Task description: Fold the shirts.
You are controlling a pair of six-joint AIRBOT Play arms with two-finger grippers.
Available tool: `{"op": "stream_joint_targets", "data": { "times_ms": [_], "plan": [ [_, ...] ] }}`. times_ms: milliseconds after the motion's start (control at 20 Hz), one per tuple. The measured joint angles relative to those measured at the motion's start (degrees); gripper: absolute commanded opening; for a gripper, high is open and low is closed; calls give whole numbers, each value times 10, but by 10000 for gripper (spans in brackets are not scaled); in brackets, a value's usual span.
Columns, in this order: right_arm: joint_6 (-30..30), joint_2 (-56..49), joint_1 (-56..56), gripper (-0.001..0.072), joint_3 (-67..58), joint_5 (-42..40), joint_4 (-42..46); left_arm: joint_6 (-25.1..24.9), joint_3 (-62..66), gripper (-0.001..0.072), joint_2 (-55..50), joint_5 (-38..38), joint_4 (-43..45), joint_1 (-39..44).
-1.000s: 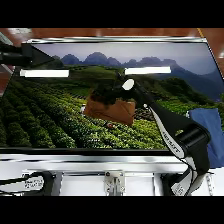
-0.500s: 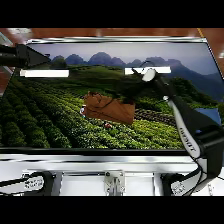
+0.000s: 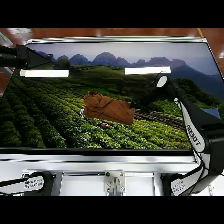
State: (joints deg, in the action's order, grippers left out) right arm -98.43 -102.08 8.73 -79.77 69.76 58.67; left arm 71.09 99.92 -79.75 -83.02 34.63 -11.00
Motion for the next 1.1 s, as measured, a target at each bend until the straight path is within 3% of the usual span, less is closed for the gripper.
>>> {"op": "stream_joint_targets", "data": {
  "times_ms": [50,100,150,200,250,450,650,1100],
  "plan": [
    [3,-10,4,676,3,-14,-13,3,0,42,0,0,0,0],
    [6,-19,9,603,6,-22,-25,6,0,42,0,0,0,0],
    [9,-28,14,485,8,-28,-38,7,0,42,0,0,1,0],
    [14,-36,18,299,9,-33,-50,10,0,42,0,0,1,0],
    [19,-42,20,56,10,-39,-61,12,0,42,0,0,1,0],
    [72,-39,15,64,2,-42,-101,16,0,42,0,0,2,0],
    [127,35,-38,64,-52,-17,-159,16,0,42,0,0,1,0],
    [48,220,-283,64,-206,103,-138,16,0,43,0,0,1,0]
  ]
}}
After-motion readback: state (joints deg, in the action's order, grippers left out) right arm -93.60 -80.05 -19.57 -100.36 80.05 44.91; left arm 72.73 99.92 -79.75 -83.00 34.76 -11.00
